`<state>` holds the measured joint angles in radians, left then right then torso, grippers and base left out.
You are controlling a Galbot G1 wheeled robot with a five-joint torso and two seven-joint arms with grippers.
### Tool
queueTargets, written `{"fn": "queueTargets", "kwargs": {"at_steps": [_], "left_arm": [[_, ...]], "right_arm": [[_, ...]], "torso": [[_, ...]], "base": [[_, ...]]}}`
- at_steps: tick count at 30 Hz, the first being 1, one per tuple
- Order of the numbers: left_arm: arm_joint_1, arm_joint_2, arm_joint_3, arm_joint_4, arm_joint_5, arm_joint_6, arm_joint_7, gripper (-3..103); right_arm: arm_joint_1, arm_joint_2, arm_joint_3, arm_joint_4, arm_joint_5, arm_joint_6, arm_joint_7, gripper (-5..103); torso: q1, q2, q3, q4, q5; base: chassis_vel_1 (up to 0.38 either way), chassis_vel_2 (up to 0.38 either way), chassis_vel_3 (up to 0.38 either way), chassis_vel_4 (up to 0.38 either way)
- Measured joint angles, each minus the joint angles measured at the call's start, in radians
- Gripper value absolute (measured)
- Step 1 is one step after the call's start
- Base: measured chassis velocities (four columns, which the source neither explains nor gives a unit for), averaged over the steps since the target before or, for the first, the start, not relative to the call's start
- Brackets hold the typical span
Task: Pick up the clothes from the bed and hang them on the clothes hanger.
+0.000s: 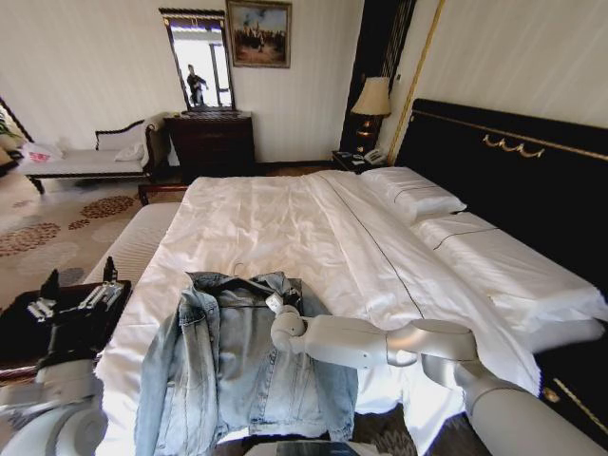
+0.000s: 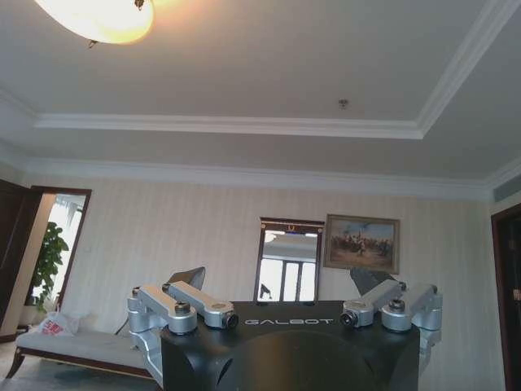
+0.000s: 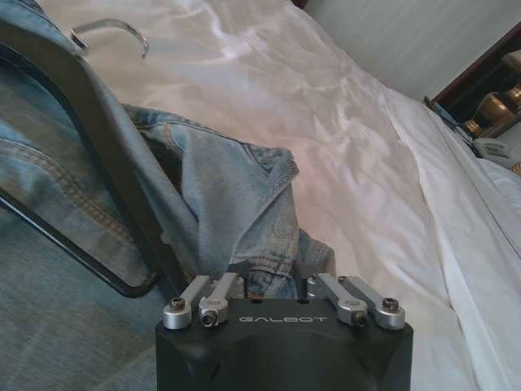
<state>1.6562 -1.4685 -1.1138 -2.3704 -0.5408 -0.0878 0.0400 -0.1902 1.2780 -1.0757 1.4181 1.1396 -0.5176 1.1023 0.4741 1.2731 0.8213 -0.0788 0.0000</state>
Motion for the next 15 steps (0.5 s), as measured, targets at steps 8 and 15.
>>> {"fn": "queueTargets", "kwargs": {"at_steps": [8,15], "left_arm": [[0.003,-0.002,-0.002,0.0,0.0,-0.002,-0.001,100],[0.004,-0.003,-0.008,0.0,-0.001,-0.002,-0.001,100]], "right_arm": [[0.005,-0.026,0.005,0.006,-0.02,-0.006,-0.02,4],[0.032,-0.081,0.017,0.079,-0.043,0.04,-0.088,3]], "torso": [[0.0,0.0,0.0,0.0,0.0],[0.0,0.0,0.0,-0.0001,0.0]], "base": [[0.0,0.0,0.0,0.0],[0.0,0.0,0.0,0.0]]}}
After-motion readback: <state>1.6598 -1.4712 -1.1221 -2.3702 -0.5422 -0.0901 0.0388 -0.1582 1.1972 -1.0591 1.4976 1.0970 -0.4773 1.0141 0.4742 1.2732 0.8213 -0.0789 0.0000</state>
